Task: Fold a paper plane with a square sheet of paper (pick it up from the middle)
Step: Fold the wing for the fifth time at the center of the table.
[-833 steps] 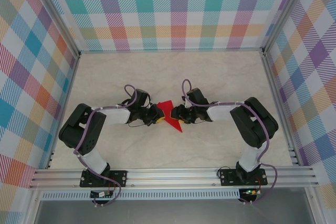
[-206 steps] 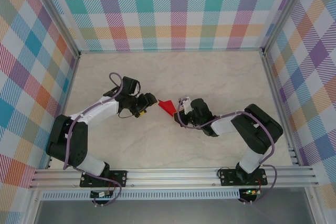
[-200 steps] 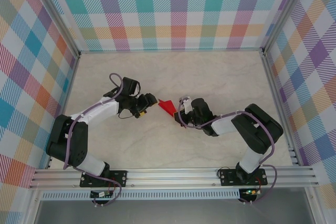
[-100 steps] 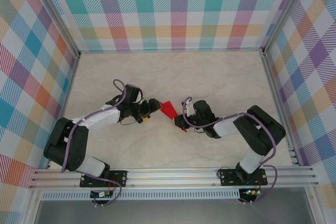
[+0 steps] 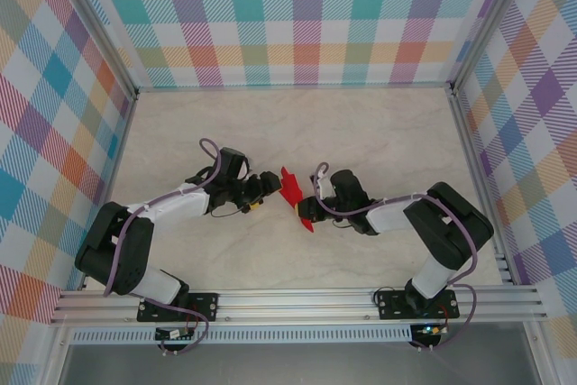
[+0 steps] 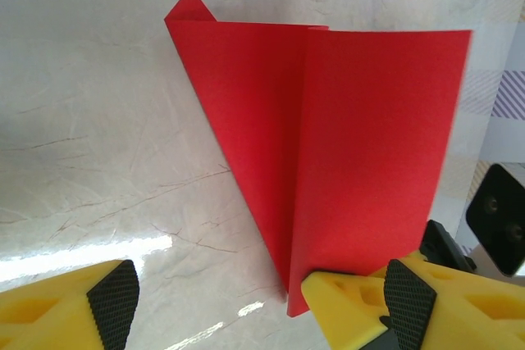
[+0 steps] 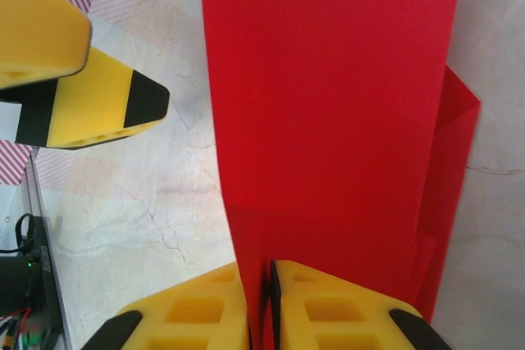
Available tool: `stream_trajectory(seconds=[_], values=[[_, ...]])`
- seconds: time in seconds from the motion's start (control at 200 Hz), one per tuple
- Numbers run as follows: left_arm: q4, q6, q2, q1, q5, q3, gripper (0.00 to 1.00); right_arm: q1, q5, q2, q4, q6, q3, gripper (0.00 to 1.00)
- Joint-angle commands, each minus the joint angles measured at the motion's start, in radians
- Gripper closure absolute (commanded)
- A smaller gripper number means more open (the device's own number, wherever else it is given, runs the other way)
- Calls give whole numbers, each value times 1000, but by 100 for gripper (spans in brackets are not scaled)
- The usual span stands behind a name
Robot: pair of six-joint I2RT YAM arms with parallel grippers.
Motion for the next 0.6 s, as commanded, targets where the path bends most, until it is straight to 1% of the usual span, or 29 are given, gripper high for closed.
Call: stream_trajectory(seconds=[0.0, 0.12, 0.295, 0.42, 0.525, 0.595], values=[[26, -6, 5, -14, 2, -9, 19, -1, -18, 23, -44, 38, 40, 85], [29, -4, 16, -19, 8, -5, 19, -7, -16, 28, -49, 47, 46, 84], [37, -2, 29, -26, 14, -1, 19, -17, -36, 37, -137, 35, 98, 86], [39, 0, 35, -28, 10, -2, 21, -32, -88, 51, -173, -14, 130, 86], [55, -4, 38, -29, 13, 2, 25, -57, -160, 84, -223, -64, 167, 85], [72, -11, 45, -30, 21, 10, 26, -65, -174, 99, -239, -89, 181, 84]])
